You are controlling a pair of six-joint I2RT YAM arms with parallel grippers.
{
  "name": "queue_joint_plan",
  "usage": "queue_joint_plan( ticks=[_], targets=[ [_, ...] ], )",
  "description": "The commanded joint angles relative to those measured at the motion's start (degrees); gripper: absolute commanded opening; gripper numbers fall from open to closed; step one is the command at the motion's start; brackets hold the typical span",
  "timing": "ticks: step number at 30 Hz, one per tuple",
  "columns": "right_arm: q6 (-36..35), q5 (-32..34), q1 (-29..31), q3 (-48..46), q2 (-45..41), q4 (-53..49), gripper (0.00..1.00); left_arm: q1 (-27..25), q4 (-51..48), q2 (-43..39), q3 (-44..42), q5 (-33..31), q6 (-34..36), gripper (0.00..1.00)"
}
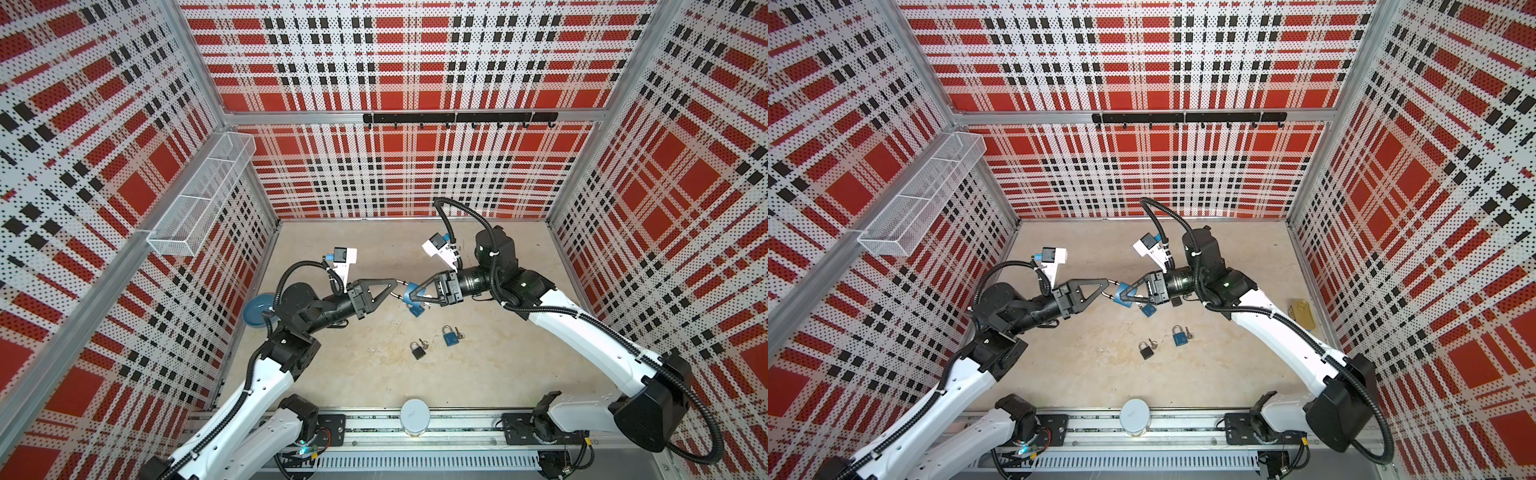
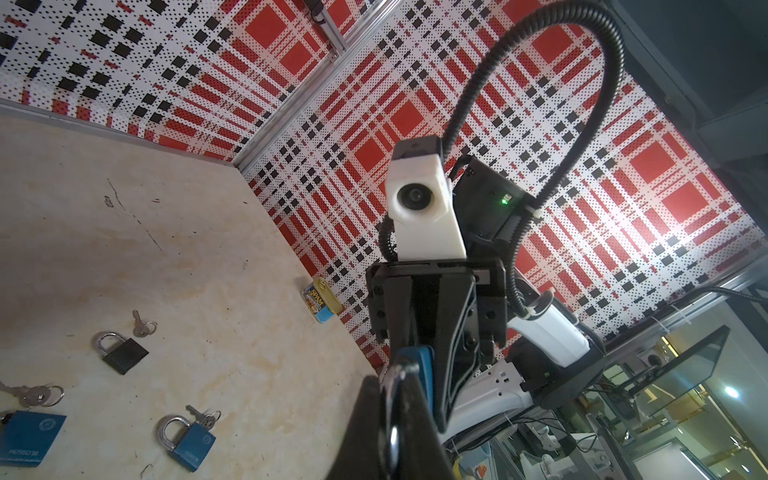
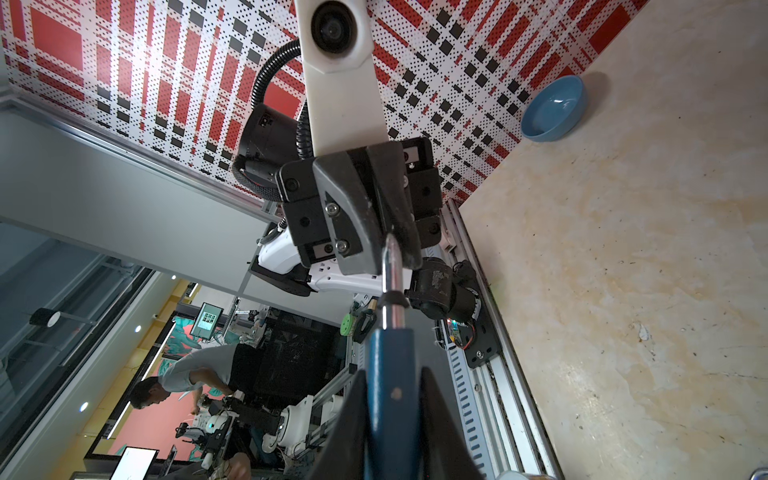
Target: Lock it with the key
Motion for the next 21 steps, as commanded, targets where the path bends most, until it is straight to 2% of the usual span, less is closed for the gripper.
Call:
queue_joint_plan(
  ticks=[1,21],
  targets=[
    [-1.6,-0.3,1.8,1.5,0.9,7.4,0.00,-4.7,-2.8,1.5,-1.8,0.8,0.9,0.00],
    [-5.3,3.0,1.8,4.5,2.5,2.8,0.00,-15.3,-2.4,0.2,-5.0,-6.9,1.2,0.00]
  ],
)
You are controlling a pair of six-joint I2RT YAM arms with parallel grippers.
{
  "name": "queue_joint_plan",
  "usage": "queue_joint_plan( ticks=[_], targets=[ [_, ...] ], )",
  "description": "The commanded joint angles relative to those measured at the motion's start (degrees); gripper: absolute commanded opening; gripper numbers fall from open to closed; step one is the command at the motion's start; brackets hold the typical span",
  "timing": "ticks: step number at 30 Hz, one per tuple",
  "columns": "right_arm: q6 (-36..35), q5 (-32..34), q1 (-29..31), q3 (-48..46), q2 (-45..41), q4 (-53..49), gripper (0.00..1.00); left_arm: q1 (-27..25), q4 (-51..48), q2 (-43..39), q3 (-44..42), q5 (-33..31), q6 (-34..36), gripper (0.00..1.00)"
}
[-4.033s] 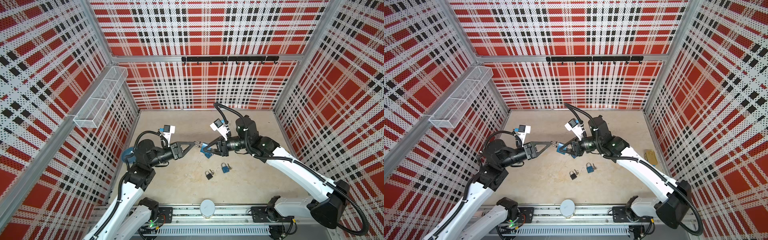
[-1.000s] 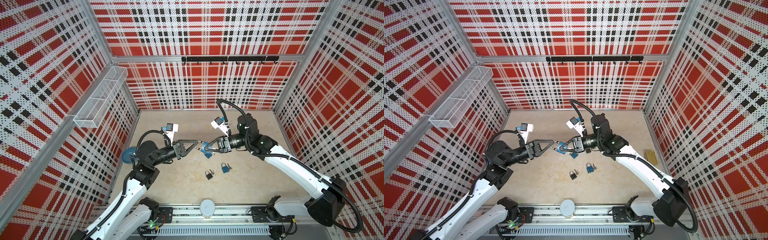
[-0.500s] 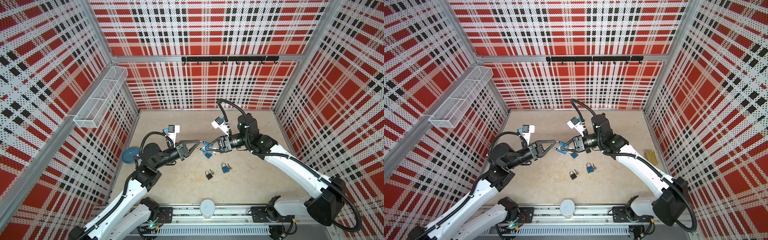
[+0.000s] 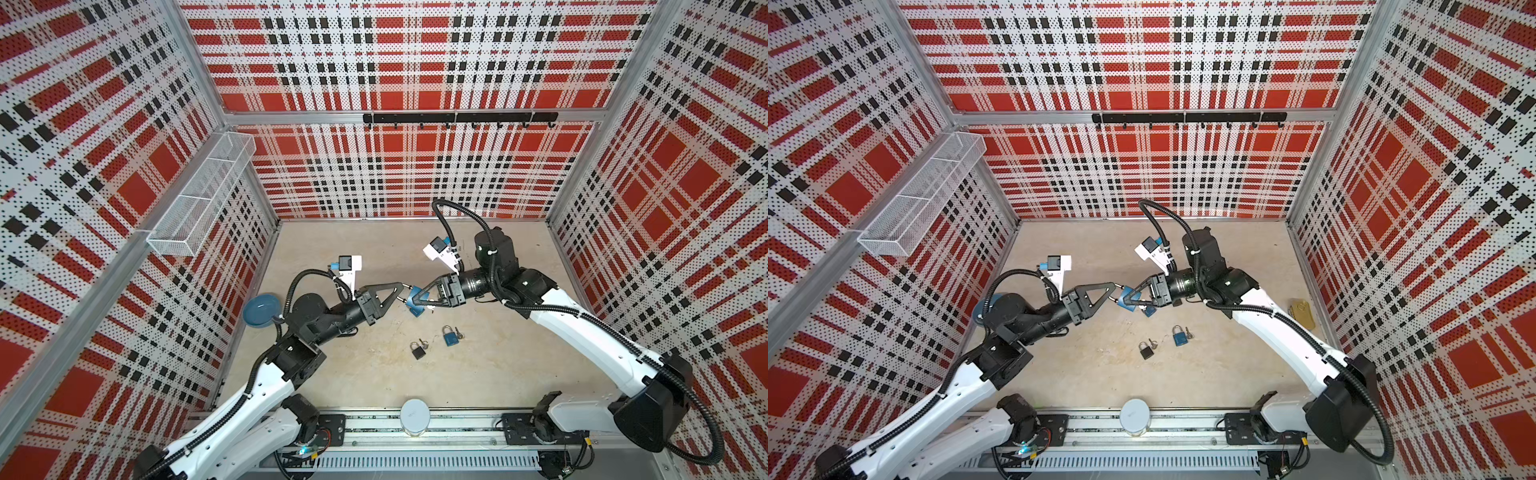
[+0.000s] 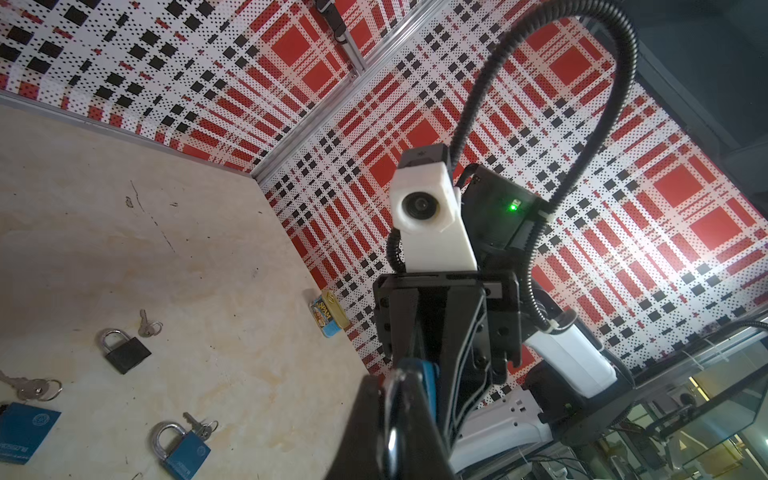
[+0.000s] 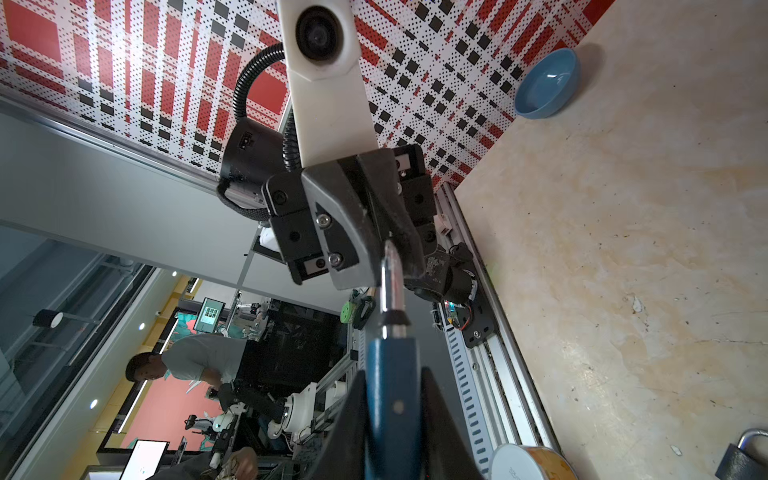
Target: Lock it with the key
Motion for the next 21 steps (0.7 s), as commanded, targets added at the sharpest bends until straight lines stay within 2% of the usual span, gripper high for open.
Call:
queue_joint_plan(
  ticks=[1,9,21],
  targets=[
    [-1.7,3.0,2.3,3.9,2.4,9.4,0.00,-6.3,-3.0,1.6,-2.5,6.6,1.1,0.00],
    [-1.7,3.7,2.0,4.4,2.9,9.4,0.00,-8.6,-2.0,0.0,-4.3,4.4,0.5,0.00],
    [-1.4,4.8,1.1,5.5,4.4,10.0,0.00,-13.7,2.1,2.1,-6.3,0.7,-0.4,0.00]
  ],
)
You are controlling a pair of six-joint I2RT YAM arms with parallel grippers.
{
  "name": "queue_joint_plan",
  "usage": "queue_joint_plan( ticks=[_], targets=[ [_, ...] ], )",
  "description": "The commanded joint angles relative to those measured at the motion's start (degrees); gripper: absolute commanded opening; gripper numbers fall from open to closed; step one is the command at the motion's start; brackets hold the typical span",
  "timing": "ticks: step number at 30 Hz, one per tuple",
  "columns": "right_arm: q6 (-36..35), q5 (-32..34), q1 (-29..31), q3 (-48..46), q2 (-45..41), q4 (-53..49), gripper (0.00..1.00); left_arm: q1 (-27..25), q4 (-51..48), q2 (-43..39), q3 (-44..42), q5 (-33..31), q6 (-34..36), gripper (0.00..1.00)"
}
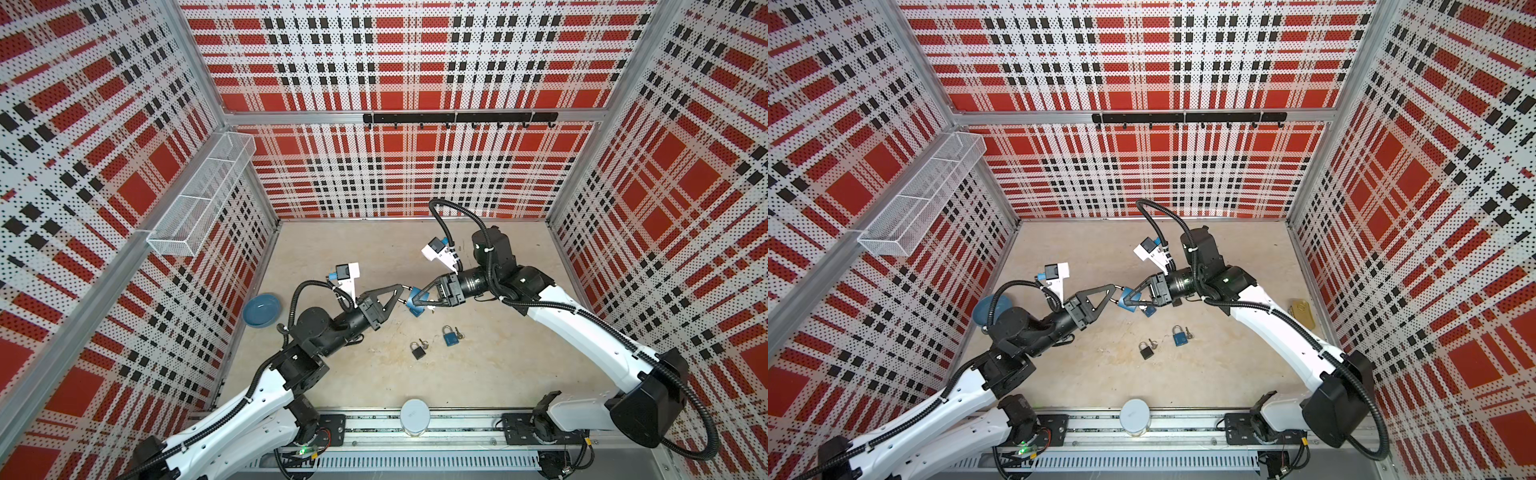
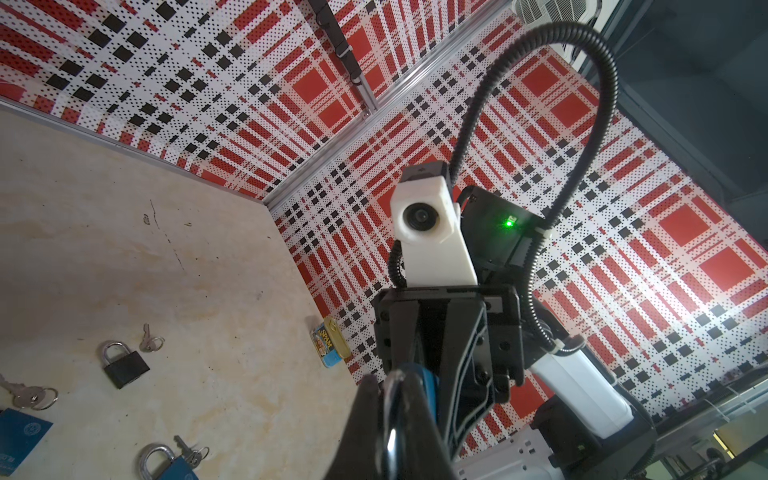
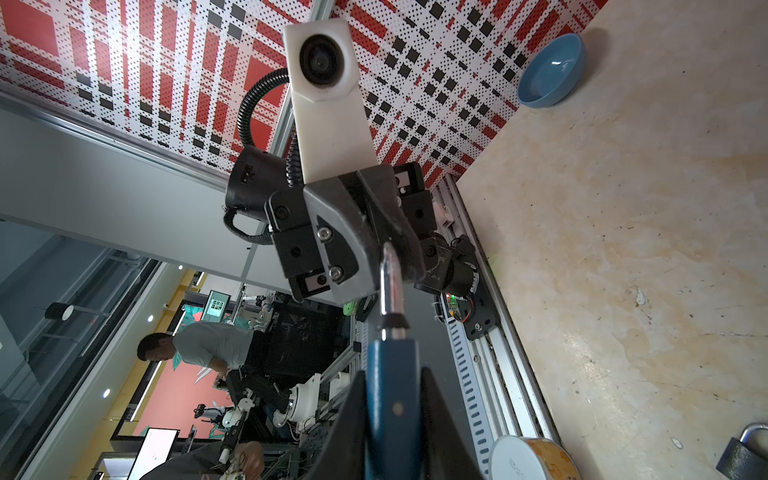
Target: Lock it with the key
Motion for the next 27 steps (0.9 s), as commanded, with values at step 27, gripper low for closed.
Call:
queue_joint_plan(
  ticks=[27],
  targets=[
    [-7.1,12.2,2.0,-0.3,2.2,6.4,0.00,8.0,-12.9,3.7,8.4,23.9,4.3,0.00]
  ],
)
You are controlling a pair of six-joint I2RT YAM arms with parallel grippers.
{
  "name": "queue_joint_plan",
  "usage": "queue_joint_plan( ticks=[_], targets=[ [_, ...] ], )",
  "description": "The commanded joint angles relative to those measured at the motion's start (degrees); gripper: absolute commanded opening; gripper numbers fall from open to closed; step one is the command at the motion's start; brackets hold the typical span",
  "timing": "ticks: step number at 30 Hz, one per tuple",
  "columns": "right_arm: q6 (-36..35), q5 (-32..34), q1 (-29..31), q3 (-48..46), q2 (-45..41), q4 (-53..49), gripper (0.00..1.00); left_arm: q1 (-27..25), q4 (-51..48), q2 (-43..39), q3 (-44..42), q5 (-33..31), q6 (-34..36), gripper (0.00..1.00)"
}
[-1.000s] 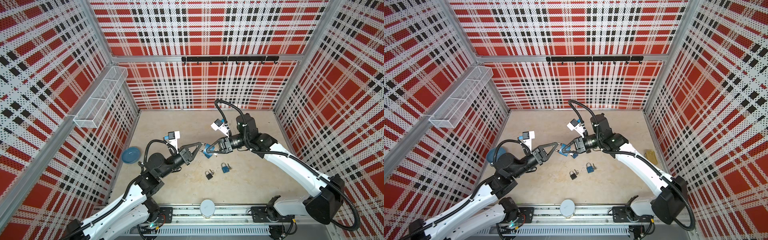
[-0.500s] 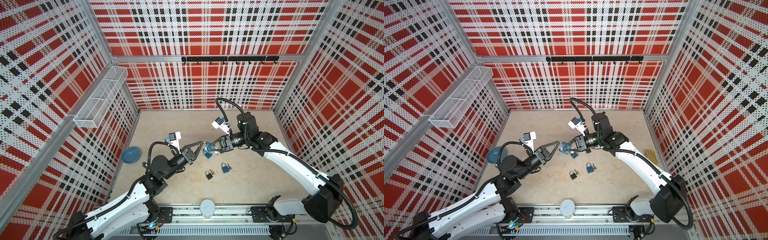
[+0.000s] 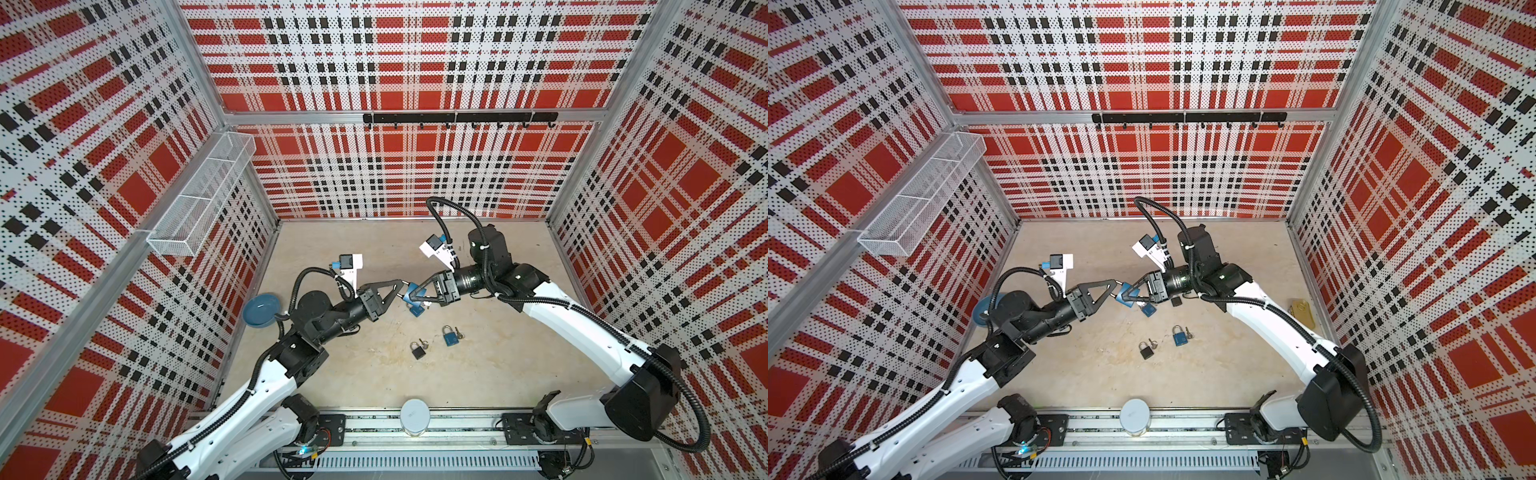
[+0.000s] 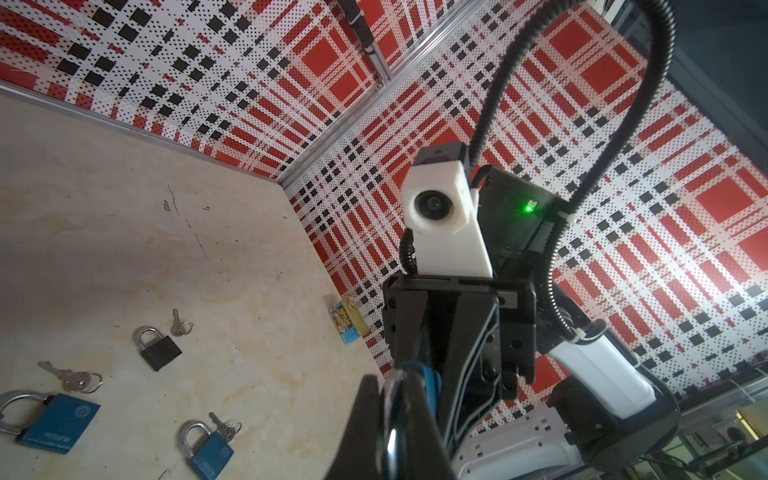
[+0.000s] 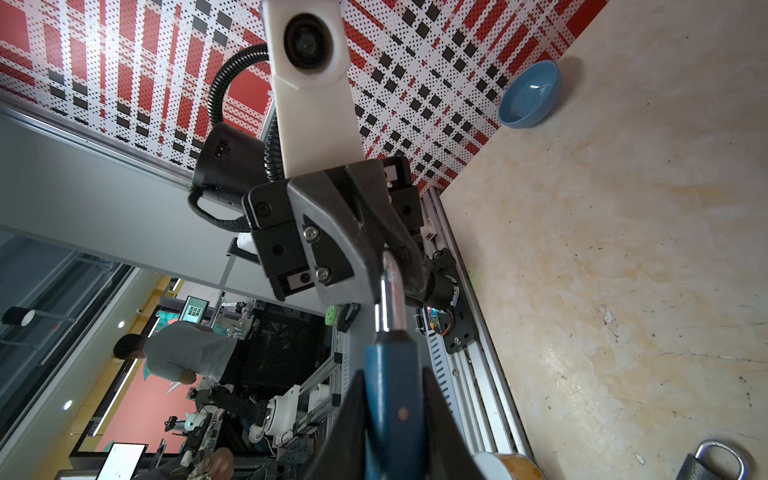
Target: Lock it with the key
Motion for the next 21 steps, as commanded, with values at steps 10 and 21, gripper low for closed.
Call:
queue_joint_plan(
  ticks=[10,21],
  targets=[
    [0.7,8.6,2.0,-5.9,-1.4,15.3,0.35,0.2,-9.4,0.7,6.1,11.6,3.3,0.00],
    [11.5,4.6,-0.9,-14.8,-4.3,31.0,0.46,6.2,-14.4,-0.3,8.6,15.3,5.5,0.00]
  ],
)
